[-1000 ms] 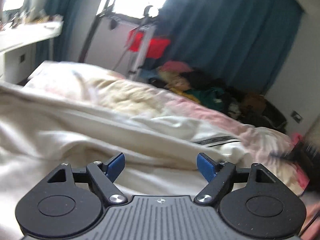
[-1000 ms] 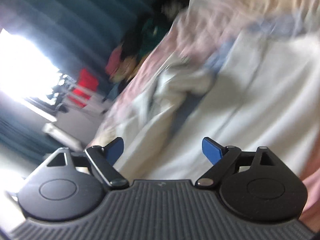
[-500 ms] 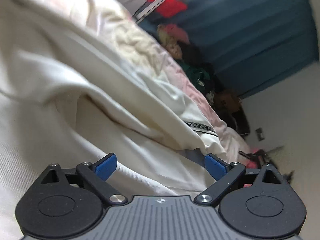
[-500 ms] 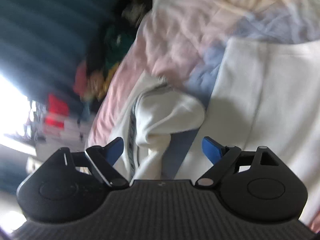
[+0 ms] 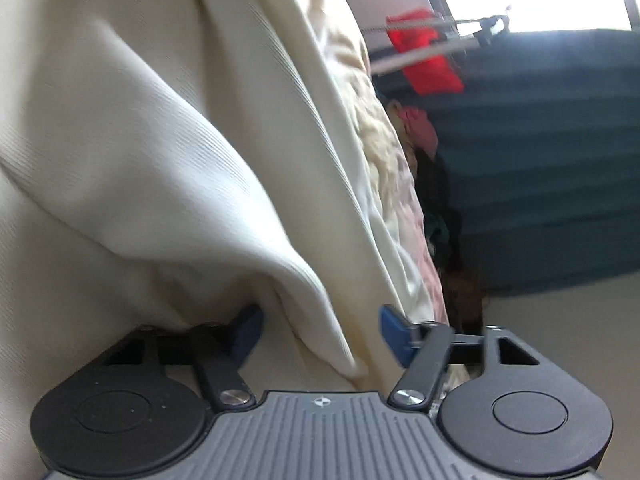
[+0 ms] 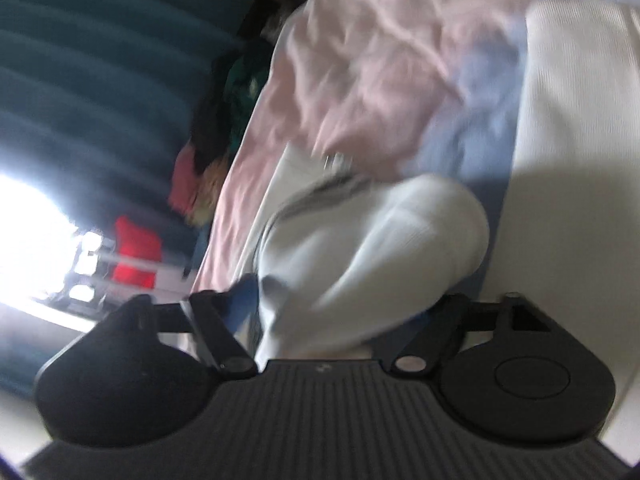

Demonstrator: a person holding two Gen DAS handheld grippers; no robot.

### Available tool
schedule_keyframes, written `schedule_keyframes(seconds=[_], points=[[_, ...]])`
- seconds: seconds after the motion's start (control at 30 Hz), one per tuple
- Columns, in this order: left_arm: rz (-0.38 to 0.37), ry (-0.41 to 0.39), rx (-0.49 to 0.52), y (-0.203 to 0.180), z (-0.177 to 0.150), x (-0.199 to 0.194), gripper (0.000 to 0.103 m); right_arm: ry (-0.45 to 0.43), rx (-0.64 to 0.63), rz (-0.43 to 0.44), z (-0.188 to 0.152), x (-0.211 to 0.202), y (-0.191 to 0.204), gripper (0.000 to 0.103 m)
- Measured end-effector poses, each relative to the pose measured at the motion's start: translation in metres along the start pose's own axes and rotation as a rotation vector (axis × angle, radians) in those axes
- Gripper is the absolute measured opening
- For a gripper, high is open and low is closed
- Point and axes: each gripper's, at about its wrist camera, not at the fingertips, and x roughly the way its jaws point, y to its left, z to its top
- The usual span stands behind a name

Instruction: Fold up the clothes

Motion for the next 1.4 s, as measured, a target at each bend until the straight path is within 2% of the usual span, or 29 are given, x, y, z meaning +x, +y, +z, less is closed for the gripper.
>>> schedule_keyframes(seconds=[0.03,0.07,0.1,0.13,0.2,0.23,0.27,0.37,0.47,0.53,0.6,0.63,0.7,0.77,0.8,0.87,0.9,0.97,1.07,1.13,1.2,1.33,1.37,1.4], points=[[0.008,-0.019,-0.007,0.002,0.002,-0.002,0.048,-0.042,-0.022,-0.032,0.006,0.0,0.007,0.047],[0.018,-0.039,-0.001,0.003,0.004,-0.005,0.039,-0.084,-0.045,-0.065,0.013,0.001,0.015,0.014],[0.027,-0.06,0.007,0.003,0.005,-0.008,0.031,-0.125,-0.067,-0.097,0.019,0.001,0.022,0.007],[0.027,-0.084,0.019,0.003,0.007,-0.01,0.028,-0.163,-0.09,-0.127,0.026,0.002,0.031,0.006],[0.01,-0.119,0.025,0.003,0.01,-0.014,0.016,-0.183,-0.136,-0.145,0.044,0.006,0.067,0.006],[-0.009,-0.123,0.015,0.004,0.011,-0.017,0.014,-0.183,-0.164,-0.143,0.052,0.007,0.089,0.006],[-0.028,-0.128,0.004,0.006,0.012,-0.02,0.008,-0.197,-0.197,-0.108,0.06,0.002,0.117,0.006],[-0.089,-0.141,-0.023,0.009,0.013,-0.029,0.007,-0.287,-0.343,0.012,0.072,-0.028,0.193,0.006],[-0.161,-0.153,0.038,-0.004,0.005,-0.038,0.007,-0.401,-0.471,0.134,0.077,-0.06,0.231,0.006],[-0.145,-0.165,0.115,-0.013,-0.002,-0.041,0.007,-0.449,-0.514,0.169,0.079,-0.067,0.221,0.006],[-0.084,-0.151,0.189,-0.019,-0.011,-0.039,0.007,-0.466,-0.542,0.138,0.082,-0.063,0.187,0.006],[-0.045,-0.13,0.216,-0.02,-0.014,-0.036,0.007,-0.456,-0.554,0.086,0.083,-0.054,0.166,0.006],[0.042,-0.07,0.279,-0.021,-0.02,-0.028,0.007,-0.386,-0.528,-0.054,0.086,-0.031,0.109,0.006],[0.118,-0.031,0.355,-0.025,-0.027,-0.023,0.006,-0.297,-0.448,-0.164,0.089,-0.012,0.056,0.006],[0.129,-0.03,0.376,-0.027,-0.03,-0.024,0.006,-0.25,-0.399,-0.213,0.091,-0.004,0.028,0.006],[0.15,-0.027,0.416,-0.031,-0.036,-0.026,0.006,-0.174,-0.317,-0.268,0.093,0.009,-0.016,0.006],[0.159,-0.026,0.431,-0.033,-0.038,-0.027,0.006,-0.156,-0.295,-0.266,0.092,0.011,-0.028,0.006],[0.157,-0.032,0.425,-0.034,-0.041,-0.031,0.006,-0.153,-0.295,-0.228,0.088,0.012,-0.035,0.006],[0.155,-0.041,0.415,-0.035,-0.046,-0.036,0.007,-0.188,-0.401,-0.201,0.08,0.004,-0.022,0.006],[0.157,-0.048,0.415,-0.036,-0.049,-0.041,0.007,-0.2,-0.484,-0.224,0.076,-0.002,-0.015,0.006],[0.189,-0.067,0.472,-0.039,-0.056,-0.049,0.01,-0.212,-0.562,-0.244,0.072,-0.009,-0.008,0.006],[0.238,-0.102,0.538,-0.046,-0.067,-0.047,0.013,-0.201,-0.569,-0.266,0.082,-0.007,-0.024,0.009],[0.248,-0.108,0.549,-0.047,-0.07,-0.048,0.015,-0.192,-0.567,-0.279,0.083,-0.01,-0.028,0.019],[0.257,-0.111,0.558,-0.047,-0.071,-0.048,0.016,-0.176,-0.564,-0.286,0.084,-0.009,-0.033,0.023]])
